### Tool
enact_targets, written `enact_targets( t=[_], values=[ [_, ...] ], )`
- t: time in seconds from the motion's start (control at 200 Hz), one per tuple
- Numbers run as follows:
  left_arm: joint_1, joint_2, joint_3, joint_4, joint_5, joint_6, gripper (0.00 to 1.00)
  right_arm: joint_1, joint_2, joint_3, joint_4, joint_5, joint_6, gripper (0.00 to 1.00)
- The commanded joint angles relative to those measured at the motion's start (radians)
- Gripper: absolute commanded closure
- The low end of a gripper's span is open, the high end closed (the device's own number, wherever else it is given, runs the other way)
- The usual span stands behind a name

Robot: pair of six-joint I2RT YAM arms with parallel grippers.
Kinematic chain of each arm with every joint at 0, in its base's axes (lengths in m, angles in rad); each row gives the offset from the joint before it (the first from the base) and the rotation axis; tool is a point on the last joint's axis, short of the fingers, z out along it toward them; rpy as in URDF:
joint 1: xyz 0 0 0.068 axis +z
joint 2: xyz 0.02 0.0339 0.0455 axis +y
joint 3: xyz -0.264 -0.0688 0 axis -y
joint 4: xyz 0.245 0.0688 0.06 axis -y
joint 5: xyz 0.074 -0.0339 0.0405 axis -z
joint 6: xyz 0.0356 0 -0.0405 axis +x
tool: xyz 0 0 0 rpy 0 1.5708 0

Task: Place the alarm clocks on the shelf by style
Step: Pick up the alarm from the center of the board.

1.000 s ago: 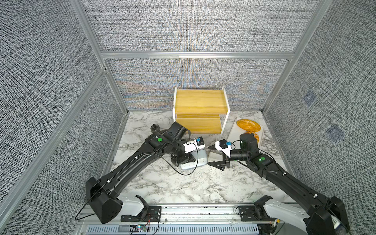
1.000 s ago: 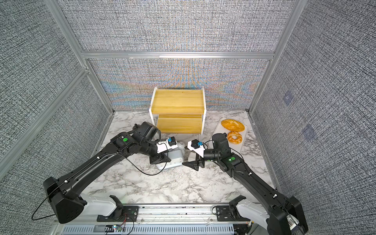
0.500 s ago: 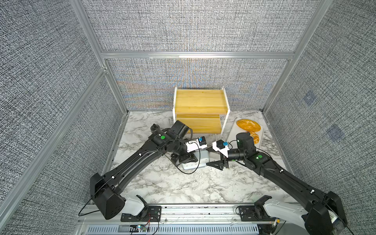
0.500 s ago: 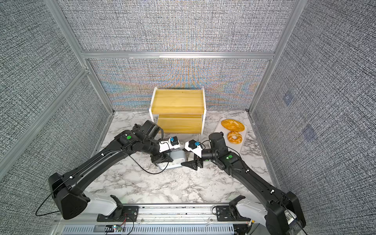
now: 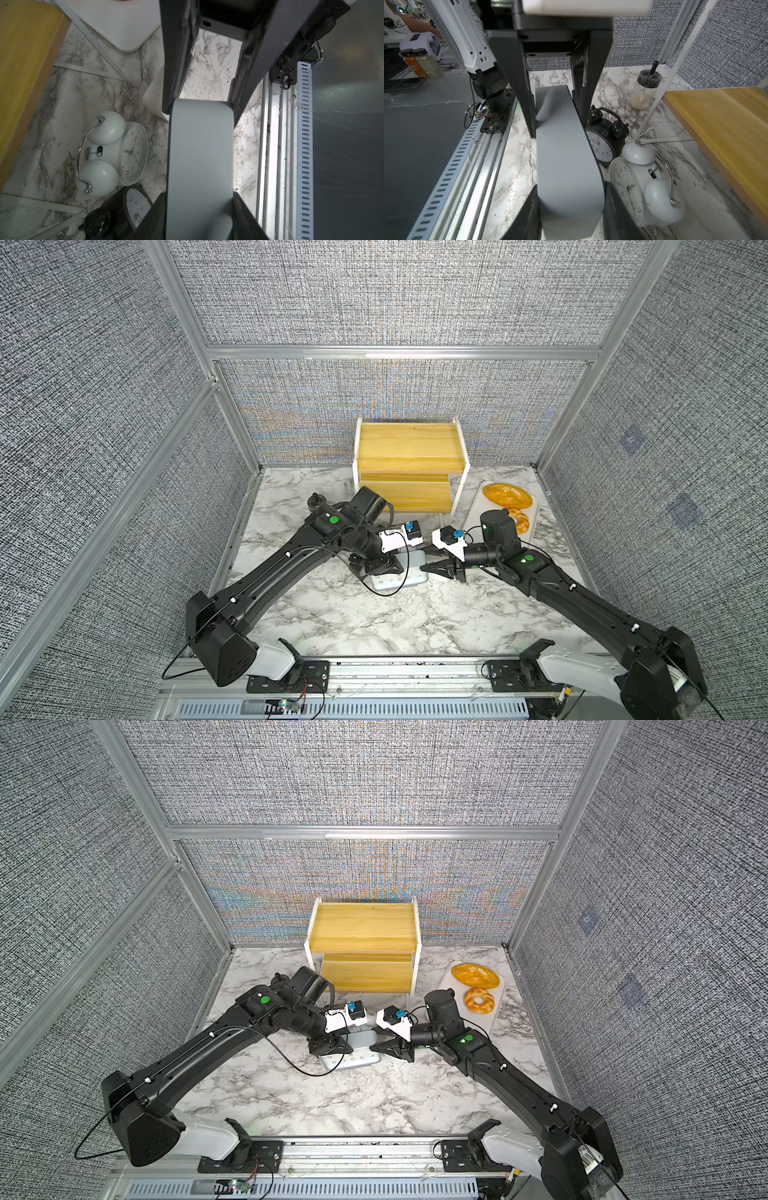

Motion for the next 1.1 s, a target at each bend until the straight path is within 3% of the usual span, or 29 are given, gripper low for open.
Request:
enact_targets(
  t=[0.0,0.135,0.34,0.605,0.841,1.096],
  values=[
    [0.0,-0.007,0.009,0.061,-0.004,-0.011,0.57,0.003,-0.004,0.002,0.003,-0.018,0.016,0.66],
    [0.001,-0.046,-0.029,0.134,-0.053,-0.071,0.28,0.001,-0.022,-0.019,0.035,-0.01,0.039,0.68],
    [0.064,-0.201,-0.169,0.352,-0.029,-0.173,0.13,-0.024,-0.062,-0.05,0.079,-0.017,0.081,0.7],
    [0.196,-0.415,-0.413,0.66,0.128,-0.332,0.06,-0.118,-0.13,-0.07,0.142,-0.012,0.166,0.7],
    [0.268,-0.494,-0.622,0.983,0.226,-0.506,0.02,-0.178,-0.15,-0.023,0.11,-0.02,0.198,0.7],
    [0.289,-0.519,-0.682,1.042,0.295,-0.482,0.02,-0.208,-0.19,0.011,0.092,-0.097,0.204,0.71]
  ],
)
